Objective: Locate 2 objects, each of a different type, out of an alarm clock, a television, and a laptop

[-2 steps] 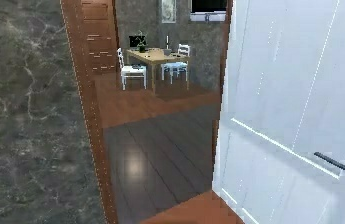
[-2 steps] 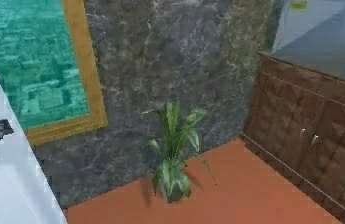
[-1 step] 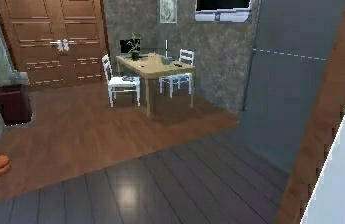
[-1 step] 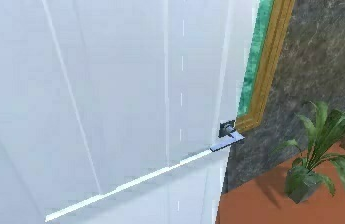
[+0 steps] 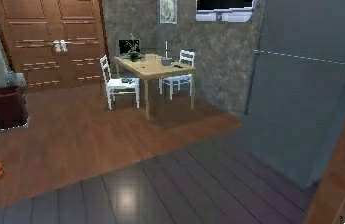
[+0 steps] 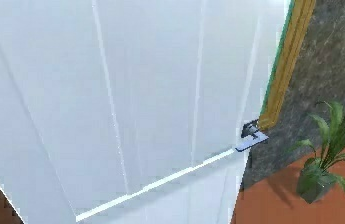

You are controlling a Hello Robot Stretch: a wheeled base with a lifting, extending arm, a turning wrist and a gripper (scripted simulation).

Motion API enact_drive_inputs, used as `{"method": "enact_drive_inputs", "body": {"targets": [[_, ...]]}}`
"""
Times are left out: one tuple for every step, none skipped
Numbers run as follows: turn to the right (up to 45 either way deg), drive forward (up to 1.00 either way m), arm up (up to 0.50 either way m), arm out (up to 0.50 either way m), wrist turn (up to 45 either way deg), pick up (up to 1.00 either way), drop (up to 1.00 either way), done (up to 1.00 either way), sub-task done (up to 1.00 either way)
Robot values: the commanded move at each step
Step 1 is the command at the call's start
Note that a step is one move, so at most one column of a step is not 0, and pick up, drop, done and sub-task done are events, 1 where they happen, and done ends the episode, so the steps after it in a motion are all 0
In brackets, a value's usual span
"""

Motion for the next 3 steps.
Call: {"method": "enact_drive_inputs", "body": {"targets": [[-18.0,0.00,0.00,0.00,0.0,0.00,0.00,0.00,0.00],[0.0,0.35,0.00,0.00,0.0,0.00,0.00,0.00,0.00],[-45.0,0.00,0.00,0.00,0.0,0.00,0.00,0.00,0.00]]}}
